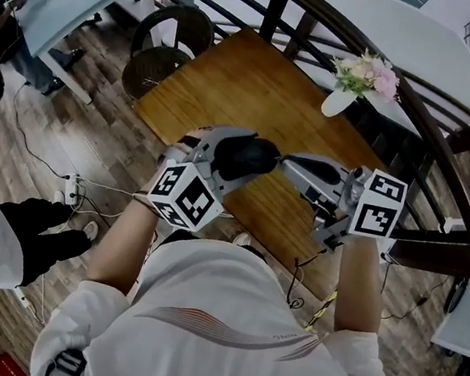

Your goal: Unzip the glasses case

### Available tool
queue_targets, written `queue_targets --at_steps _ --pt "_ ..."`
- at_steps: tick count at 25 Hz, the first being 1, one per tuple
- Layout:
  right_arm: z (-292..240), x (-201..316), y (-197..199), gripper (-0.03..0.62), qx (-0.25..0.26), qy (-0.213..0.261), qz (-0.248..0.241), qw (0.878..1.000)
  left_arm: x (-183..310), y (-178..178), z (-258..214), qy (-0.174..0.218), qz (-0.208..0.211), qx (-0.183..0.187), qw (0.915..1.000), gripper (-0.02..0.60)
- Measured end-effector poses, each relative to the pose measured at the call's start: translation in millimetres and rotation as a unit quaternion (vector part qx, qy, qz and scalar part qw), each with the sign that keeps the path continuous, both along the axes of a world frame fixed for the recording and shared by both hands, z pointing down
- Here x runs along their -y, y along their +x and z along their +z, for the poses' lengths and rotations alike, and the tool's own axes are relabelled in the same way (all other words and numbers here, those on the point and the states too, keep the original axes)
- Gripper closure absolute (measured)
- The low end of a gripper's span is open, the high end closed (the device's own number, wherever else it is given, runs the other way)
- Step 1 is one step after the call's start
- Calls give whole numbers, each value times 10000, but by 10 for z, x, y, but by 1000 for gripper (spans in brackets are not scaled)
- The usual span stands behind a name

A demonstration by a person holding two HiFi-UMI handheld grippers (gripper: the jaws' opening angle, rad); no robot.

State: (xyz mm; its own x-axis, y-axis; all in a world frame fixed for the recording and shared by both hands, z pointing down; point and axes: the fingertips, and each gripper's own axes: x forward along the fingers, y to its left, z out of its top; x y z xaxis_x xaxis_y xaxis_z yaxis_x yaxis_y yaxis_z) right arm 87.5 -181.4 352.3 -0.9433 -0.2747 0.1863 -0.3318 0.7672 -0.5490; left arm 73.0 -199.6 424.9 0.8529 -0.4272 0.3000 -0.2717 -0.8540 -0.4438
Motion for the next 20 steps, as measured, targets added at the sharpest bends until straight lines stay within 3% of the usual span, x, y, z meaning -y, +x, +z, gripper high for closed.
queue_targets --at_steps 5,9,11,15,20 --pt "138 4 80 543 -107 -205 -39 9997 -150 -30 -167 -107 453 -436 9980 325" --pt "184 -41 46 543 228 -490 -248 9982 -287 21 -497 -543 1002 -1299 9850 325" --pt "203 -68 11 543 380 -618 -352 9967 -321 28 -666 -914 1195 -1879 9706 325" --pt "245 -88 -91 542 631 -823 -528 9932 -275 -67 -921 -1614 1477 -2828 9339 324" --pt "326 -67 -177 542 999 -1093 -583 9873 -61 -219 -1207 -2176 1607 -3957 8776 324"
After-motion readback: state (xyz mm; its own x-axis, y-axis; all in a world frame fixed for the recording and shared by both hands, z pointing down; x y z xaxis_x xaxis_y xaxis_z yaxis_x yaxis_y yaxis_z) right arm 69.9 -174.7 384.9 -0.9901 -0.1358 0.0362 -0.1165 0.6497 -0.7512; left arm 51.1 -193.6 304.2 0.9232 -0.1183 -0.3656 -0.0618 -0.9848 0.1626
